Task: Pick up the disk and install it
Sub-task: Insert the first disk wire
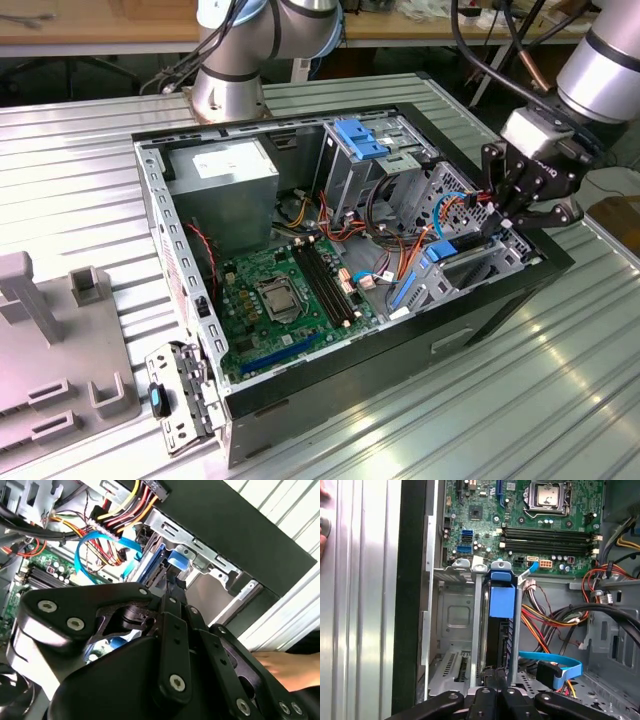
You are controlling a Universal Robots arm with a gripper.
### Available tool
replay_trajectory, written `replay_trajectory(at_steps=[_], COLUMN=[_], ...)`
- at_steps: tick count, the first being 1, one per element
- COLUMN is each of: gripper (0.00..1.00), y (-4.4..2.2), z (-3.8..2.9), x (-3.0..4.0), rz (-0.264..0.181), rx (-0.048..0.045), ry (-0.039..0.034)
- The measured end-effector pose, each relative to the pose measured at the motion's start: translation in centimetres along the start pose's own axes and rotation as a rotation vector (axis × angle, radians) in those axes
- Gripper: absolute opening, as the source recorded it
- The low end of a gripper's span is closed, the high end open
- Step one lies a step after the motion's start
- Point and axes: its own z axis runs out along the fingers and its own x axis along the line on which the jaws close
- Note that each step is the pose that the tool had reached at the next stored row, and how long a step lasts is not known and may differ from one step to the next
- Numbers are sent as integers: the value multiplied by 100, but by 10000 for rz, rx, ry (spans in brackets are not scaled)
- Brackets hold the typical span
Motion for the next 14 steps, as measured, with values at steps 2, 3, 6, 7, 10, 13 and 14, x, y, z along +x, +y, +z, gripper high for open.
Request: replay_trajectory(at_steps=[2,3,6,7,10,13,14], gripper=[11,11,11,11,11,11,11], y=[-3,-5,-9,-10,-12,-13,-13], z=[-66,-133,-217,-241,-253,-253,-254], x=[-6,-18,-30,-34,-60,-87,-89], rz=[-6,-7,-7,-9,-99,-698,-1002], rx=[15,22,31,34,37,37,37], ry=[4,18,36,43,54,41,33])
